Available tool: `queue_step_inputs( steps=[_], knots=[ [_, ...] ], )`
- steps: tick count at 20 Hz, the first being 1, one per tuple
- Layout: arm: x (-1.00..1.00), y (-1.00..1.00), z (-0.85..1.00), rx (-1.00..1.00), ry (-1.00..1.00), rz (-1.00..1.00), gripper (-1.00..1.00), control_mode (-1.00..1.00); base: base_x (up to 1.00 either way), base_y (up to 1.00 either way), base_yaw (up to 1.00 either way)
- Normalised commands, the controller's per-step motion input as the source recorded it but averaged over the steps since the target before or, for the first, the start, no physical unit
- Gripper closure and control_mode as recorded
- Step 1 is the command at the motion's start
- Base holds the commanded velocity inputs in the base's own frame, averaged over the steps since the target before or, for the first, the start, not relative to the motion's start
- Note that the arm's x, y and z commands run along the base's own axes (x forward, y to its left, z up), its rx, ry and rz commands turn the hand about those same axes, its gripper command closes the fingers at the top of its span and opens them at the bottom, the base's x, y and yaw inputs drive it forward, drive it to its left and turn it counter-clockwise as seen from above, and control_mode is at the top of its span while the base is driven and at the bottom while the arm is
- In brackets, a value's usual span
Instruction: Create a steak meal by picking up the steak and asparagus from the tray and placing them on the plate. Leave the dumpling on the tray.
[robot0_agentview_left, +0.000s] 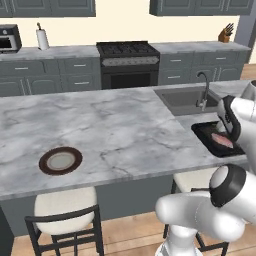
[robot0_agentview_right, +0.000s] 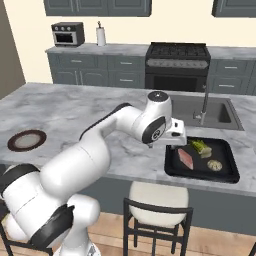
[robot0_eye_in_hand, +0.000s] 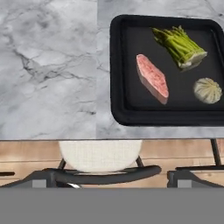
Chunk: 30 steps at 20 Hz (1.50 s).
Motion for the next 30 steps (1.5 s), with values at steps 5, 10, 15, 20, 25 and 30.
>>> queue_step_inputs(
  steps=[5, 10, 15, 20, 25, 30],
  knots=[
    [0.23, -0.45, 0.0, -0.09, -0.01, 0.03, -1.0, -1.0, 0.0, 0.0, 0.0],
    [0.34, -0.27, -0.13, -0.11, 0.0, 0.05, -1.0, -1.0, 0.0, 0.0, 0.0],
    [0.58, -0.19, -0.31, -0.09, 0.0, 0.04, -1.0, -1.0, 0.0, 0.0, 0.0],
    [0.66, -0.23, -0.13, -0.01, 0.06, 0.01, -1.0, -1.0, 0.0, 0.0, 0.0],
    [0.6, -0.31, -0.12, 0.0, 0.05, 0.01, -1.0, -1.0, 0.0, 0.0, 0.0],
    [0.47, -0.33, -0.15, 0.0, 0.05, 0.04, -1.0, -1.0, 0.0, 0.0, 0.0]
  ],
)
